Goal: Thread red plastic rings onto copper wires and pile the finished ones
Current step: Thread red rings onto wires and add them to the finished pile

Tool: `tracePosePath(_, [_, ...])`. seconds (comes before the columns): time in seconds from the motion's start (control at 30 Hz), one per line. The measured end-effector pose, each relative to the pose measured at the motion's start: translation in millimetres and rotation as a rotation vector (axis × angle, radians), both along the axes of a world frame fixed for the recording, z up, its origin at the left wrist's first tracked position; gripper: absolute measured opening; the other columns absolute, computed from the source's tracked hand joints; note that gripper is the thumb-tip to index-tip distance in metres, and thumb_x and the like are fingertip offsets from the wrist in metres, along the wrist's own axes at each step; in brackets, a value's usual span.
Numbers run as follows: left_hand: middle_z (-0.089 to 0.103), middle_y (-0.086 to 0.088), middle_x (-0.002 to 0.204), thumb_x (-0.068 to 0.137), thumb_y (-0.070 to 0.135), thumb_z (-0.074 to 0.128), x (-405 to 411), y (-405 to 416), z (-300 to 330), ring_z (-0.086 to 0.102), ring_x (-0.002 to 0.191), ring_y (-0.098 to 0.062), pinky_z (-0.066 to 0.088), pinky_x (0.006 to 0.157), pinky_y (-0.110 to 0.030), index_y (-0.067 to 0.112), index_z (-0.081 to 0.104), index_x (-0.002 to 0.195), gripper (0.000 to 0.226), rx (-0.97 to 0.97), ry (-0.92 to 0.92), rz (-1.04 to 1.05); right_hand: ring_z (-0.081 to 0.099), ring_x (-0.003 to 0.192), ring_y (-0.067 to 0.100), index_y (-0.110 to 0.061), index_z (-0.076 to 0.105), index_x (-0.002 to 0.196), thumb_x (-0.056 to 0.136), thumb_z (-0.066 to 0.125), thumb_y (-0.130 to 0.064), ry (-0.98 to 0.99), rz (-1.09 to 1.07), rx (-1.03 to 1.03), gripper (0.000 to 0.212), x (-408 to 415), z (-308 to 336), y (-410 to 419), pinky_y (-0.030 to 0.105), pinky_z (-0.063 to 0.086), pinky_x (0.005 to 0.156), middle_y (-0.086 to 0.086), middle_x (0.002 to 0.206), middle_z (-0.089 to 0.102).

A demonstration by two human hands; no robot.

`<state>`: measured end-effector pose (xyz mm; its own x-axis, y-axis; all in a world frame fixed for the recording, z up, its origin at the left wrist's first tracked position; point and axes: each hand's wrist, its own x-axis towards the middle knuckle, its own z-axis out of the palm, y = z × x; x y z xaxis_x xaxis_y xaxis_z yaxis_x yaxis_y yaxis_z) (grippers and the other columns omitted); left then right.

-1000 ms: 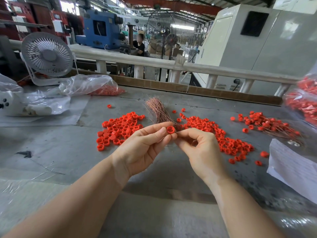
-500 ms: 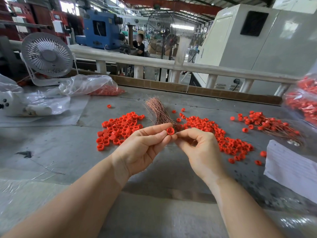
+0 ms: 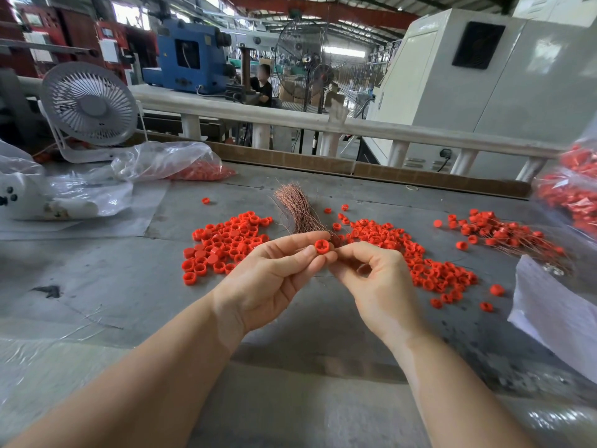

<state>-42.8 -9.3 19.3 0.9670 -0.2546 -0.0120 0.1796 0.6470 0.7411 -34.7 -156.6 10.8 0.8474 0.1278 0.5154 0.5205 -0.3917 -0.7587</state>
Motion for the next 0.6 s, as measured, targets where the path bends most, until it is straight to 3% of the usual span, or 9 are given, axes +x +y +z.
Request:
tracePosePath(0.17, [0.072, -0.012, 0.078, 0.068, -0.001, 0.056, 0.3, -0.6, -1.0, 0.071, 0.074, -0.014, 0.055, 0.064, -0.015, 0.005, 0.076, 0.076, 0.022, 0.007, -0.035, 0.008, 0.050, 0.056, -0.002, -0.020, 0.073, 0.078, 0.080, 0.071, -0.011, 0.016, -0.005, 0.016, 0.009, 2.0, -2.0, -0.5, 0.009, 0.037, 0.060, -0.022, 0.056, 0.057])
tracePosePath(0.4, [0.071, -0.014, 0.084, 0.072, 0.000, 0.055, 1.2, -1.7, -2.5, 0.071, 0.075, -0.016, 0.056, 0.063, -0.019, 0.004, 0.074, 0.078, 0.021, 0.001, -0.054, 0.019, 0.057, 0.063, 0.001, -0.024, 0.072, 0.076, 0.079, 0.072, -0.012, 0.039, -0.016, 0.065, 0.013, 2.8, -1.9, -1.1, 0.019, 0.048, 0.067, -0.011, 0.067, 0.068])
tracePosePath(0.6, [0.073, -0.013, 0.085, 0.073, 0.004, 0.055, 1.4, -0.6, -4.5, 0.071, 0.075, -0.016, 0.058, 0.066, -0.023, 0.008, 0.075, 0.079, 0.021, 0.040, -0.099, -0.009, 0.049, 0.055, -0.003, -0.024, 0.069, 0.070, 0.081, 0.071, -0.009, 0.055, -0.001, 0.013, 0.018, 2.8, -4.1, -0.8, 0.010, 0.039, 0.058, -0.021, 0.056, 0.059])
